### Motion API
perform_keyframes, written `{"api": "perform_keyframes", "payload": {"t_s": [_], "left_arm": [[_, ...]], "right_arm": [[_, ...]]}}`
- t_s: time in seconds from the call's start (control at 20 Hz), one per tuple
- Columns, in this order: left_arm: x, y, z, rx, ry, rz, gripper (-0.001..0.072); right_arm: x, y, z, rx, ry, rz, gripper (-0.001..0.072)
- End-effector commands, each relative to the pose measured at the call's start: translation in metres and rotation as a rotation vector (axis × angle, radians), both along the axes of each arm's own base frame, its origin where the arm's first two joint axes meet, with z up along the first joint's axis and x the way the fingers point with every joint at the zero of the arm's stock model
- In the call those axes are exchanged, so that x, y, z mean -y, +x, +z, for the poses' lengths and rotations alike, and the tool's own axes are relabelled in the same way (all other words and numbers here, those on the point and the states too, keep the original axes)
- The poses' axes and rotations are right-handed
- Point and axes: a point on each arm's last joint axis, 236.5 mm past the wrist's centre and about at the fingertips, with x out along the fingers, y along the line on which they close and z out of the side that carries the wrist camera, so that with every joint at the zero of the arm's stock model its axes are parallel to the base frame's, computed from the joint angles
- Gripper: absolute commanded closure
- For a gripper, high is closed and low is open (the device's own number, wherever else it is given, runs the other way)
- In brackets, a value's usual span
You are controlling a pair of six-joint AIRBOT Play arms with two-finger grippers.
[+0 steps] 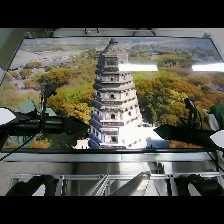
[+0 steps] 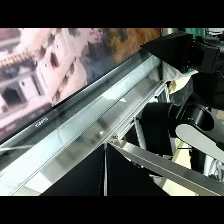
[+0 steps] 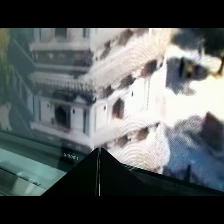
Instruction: Fold the shirts.
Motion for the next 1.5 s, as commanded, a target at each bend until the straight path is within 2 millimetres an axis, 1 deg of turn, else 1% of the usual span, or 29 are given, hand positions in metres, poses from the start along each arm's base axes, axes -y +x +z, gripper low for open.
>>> {"api": "perform_keyframes", "payload": {"t_s": [0.0,0.35,0.4,0.45,0.5,0.55,0.6,0.65,0.75,0.85,0.95,1.0,1.05,1.1,1.15,1.2,1.3,1.35,1.45], "left_arm": [[0.000,0.000,0.000,0.001,0.000,0.001,0.0688],[-0.001,0.001,0.000,0.003,0.001,0.004,0.0685],[-0.002,0.002,0.000,0.003,0.001,0.010,0.0518],[-0.005,0.005,0.000,0.001,0.000,0.024,0.0303],[-0.011,0.011,0.000,0.002,0.001,0.051,0.0038],[-0.020,0.019,0.000,-0.007,-0.002,0.094,-0.0013],[-0.032,0.026,0.001,-0.011,-0.003,0.138,-0.0013],[-0.048,0.036,0.001,-0.026,-0.008,0.205,-0.0013],[-0.093,0.060,0.003,-0.042,-0.017,0.373,-0.0013],[-0.150,0.079,0.015,-0.016,-0.013,0.549,-0.0013],[-0.209,0.088,0.031,0.039,0.022,0.705,-0.0002],[-0.240,0.088,0.035,0.074,0.086,0.766,0.0048],[-0.275,0.083,0.035,0.102,0.197,0.825,0.0092],[-0.312,0.074,0.029,0.101,0.338,0.886,0.0090],[-0.346,0.062,0.019,0.072,0.472,0.925,0.0089],[-0.373,0.048,0.005,-0.002,0.571,0.954,0.0088],[-0.410,0.027,-0.022,-0.140,0.685,0.956,0.0089],[-0.422,0.024,-0.032,-0.179,0.709,0.947,0.0088],[-0.437,0.029,-0.052,-0.229,0.701,0.937,0.0088]], "right_arm": [[0.000,-0.001,0.000,-0.001,0.001,0.002,0.0694],[0.000,-0.001,0.000,-0.001,0.001,0.002,0.0694],[0.000,-0.001,0.000,-0.001,0.001,0.002,0.0694],[0.000,-0.001,0.000,-0.001,0.001,0.002,0.0694],[0.000,-0.001,0.000,-0.001,0.001,0.002,0.0694],[0.000,-0.001,0.000,-0.001,0.001,0.002,0.0694],[0.000,-0.001,0.000,-0.001,0.001,0.002,0.0694],[0.000,-0.001,0.000,-0.001,0.001,0.002,0.0694],[0.000,-0.001,0.000,-0.001,0.001,0.002,0.0694],[0.000,-0.001,0.000,-0.002,0.000,0.002,0.0694],[0.000,-0.001,0.000,-0.001,0.001,0.002,0.0694],[0.000,-0.001,0.000,-0.001,0.001,0.002,0.0694],[0.000,-0.001,0.000,-0.001,0.000,0.002,0.0694],[0.000,-0.001,0.000,-0.001,0.001,0.002,0.0695],[0.000,-0.001,0.000,-0.001,0.001,0.002,0.0694],[0.000,-0.001,0.000,-0.001,0.000,0.002,0.0694],[0.000,-0.001,0.000,-0.001,0.001,0.002,0.0694],[0.000,-0.001,0.000,-0.001,0.000,0.002,0.0694],[0.000,-0.001,0.000,-0.001,0.001,0.002,0.0695]]}}
